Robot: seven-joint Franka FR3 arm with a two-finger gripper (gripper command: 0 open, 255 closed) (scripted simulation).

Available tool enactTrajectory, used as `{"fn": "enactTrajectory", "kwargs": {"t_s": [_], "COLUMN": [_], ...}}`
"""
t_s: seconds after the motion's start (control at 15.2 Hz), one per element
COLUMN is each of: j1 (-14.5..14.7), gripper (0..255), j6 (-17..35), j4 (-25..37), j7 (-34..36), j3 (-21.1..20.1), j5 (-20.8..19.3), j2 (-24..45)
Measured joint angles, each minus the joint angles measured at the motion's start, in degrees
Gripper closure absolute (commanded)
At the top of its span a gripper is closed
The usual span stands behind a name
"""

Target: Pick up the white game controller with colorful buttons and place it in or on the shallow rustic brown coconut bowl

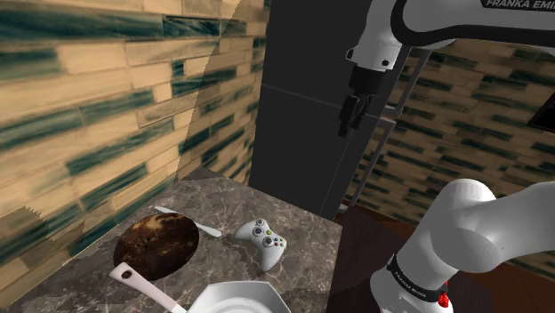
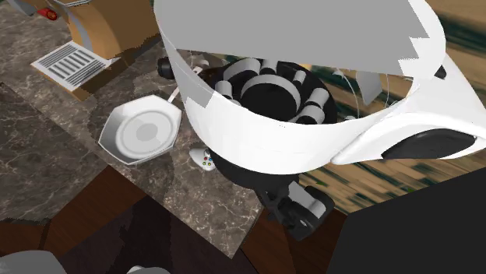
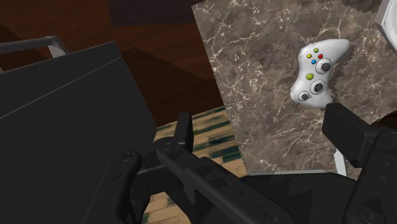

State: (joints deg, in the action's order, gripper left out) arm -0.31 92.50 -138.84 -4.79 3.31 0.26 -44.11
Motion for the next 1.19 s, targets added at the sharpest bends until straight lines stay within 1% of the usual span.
{"fn": "enactTrajectory", "kwargs": {"t_s": [0.13, 0.2, 0.73, 0.99, 1.19], "j1": [0.06, 0.32, 3.03, 4.1, 4.85], "gripper": [0, 0, 0, 0, 0], "j6": [0.7, 1.8, 13.54, 20.07, 25.95], "j4": [-0.31, -1.5, -9.36, -11.26, -11.42], "j7": [0.34, 1.28, 10.59, 15.18, 19.4], "j3": [-0.29, -1.14, -9.42, -13.51, -17.1], "j5": [0.08, 0.47, 4.07, 5.29, 5.91], "j2": [0.45, 0.43, 5.2, 10.4, 16.58]}}
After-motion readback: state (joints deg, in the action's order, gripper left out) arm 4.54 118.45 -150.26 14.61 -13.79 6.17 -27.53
